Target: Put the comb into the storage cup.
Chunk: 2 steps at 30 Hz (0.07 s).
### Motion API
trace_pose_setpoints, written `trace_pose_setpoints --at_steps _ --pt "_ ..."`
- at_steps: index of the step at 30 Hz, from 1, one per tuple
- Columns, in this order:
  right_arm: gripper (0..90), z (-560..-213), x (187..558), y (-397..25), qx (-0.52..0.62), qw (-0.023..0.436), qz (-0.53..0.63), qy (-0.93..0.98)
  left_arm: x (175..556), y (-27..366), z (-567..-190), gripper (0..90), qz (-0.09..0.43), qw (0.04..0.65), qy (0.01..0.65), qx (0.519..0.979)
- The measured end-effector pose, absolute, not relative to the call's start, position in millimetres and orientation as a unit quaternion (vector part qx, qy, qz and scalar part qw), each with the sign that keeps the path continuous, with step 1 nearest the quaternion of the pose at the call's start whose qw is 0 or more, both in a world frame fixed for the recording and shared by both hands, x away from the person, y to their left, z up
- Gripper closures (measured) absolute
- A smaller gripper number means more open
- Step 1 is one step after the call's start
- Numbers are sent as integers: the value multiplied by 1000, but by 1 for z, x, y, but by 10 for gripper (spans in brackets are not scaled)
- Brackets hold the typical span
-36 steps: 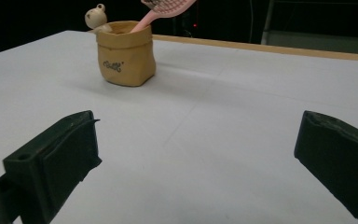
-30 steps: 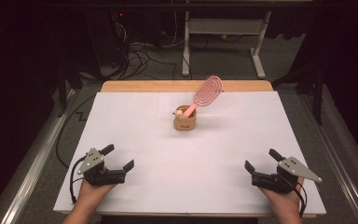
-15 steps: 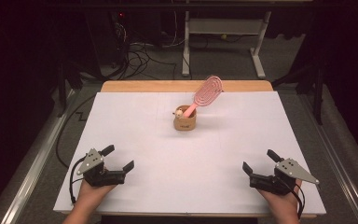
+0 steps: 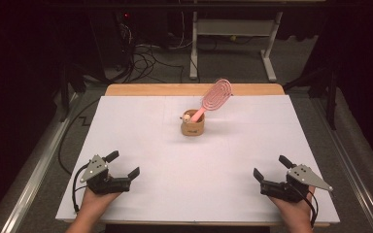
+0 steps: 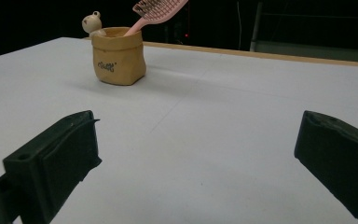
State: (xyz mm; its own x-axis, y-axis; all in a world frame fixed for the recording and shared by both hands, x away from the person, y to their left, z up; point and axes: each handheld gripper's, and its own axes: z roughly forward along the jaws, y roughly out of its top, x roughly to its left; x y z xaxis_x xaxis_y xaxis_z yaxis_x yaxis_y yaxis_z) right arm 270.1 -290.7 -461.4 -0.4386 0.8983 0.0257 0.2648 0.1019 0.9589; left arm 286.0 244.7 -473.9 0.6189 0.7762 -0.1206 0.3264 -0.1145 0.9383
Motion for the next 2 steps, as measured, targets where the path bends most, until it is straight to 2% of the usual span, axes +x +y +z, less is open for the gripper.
trace_pose_setpoints --at_steps 2 --pt "1 -461 269 -291 433 311 511 675 286 246 -474 0 207 544 386 715"
